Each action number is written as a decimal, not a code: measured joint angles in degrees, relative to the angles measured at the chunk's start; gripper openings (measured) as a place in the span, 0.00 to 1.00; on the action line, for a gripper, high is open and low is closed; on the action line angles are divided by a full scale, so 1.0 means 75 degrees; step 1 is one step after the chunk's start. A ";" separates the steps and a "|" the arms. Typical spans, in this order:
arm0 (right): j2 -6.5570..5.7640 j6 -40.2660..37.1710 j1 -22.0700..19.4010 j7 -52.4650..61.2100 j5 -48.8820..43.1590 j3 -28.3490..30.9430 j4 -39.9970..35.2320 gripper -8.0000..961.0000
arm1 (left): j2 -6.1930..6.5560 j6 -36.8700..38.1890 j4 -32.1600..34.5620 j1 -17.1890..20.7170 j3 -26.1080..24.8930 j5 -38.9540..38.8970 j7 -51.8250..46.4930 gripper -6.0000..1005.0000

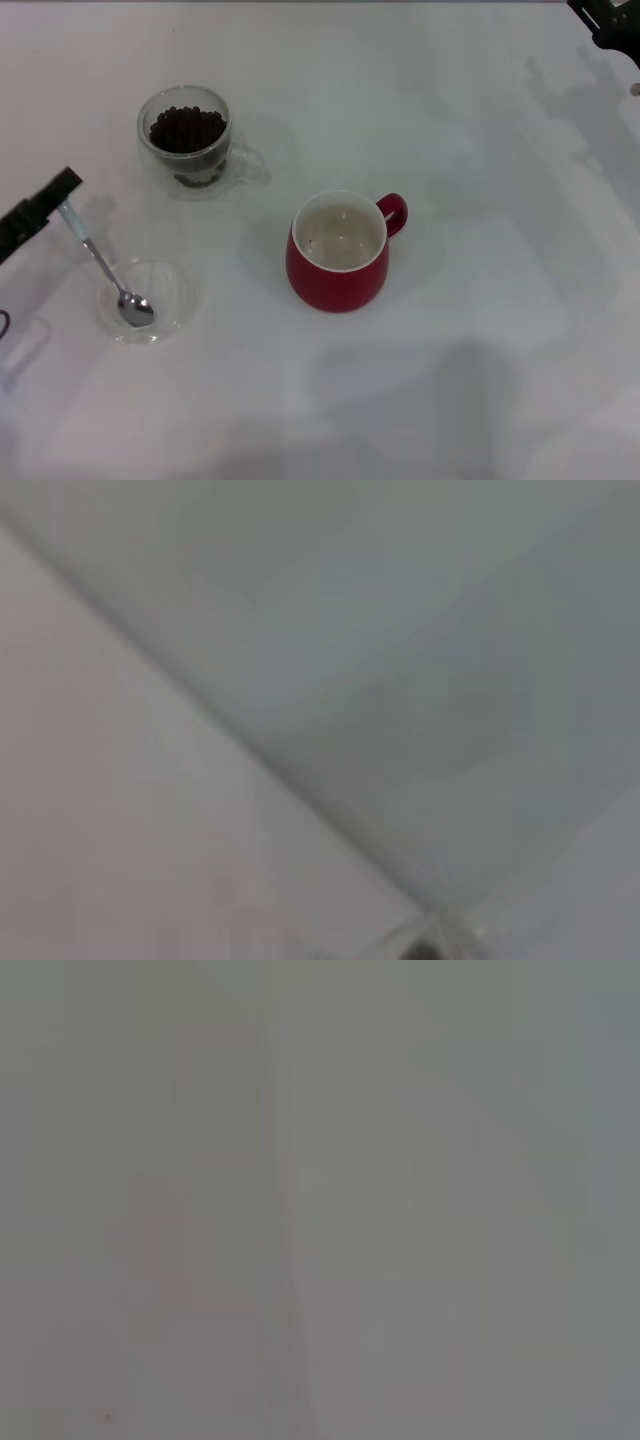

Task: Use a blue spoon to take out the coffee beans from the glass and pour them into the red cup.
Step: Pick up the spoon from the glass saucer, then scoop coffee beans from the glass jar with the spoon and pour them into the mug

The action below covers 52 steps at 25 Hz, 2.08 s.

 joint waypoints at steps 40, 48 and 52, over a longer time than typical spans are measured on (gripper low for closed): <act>0.0058 -0.0783 -0.0637 0.0054 -0.0011 -0.0040 -0.0023 0.86 | 0.0017 -0.0472 0.0225 -0.2544 0.0060 -0.1372 0.3560 0.14; 0.0058 -0.0846 -0.0693 0.0116 -0.0003 -0.0064 -0.0022 0.86 | -0.0046 -0.0768 0.0272 -0.2232 0.0071 -0.1296 0.4129 0.14; 0.0058 -0.0896 -0.0727 0.0353 -0.0044 -0.0091 -0.0022 0.86 | -0.0071 -0.0955 0.0418 -0.2208 0.0072 -0.1321 0.4337 0.14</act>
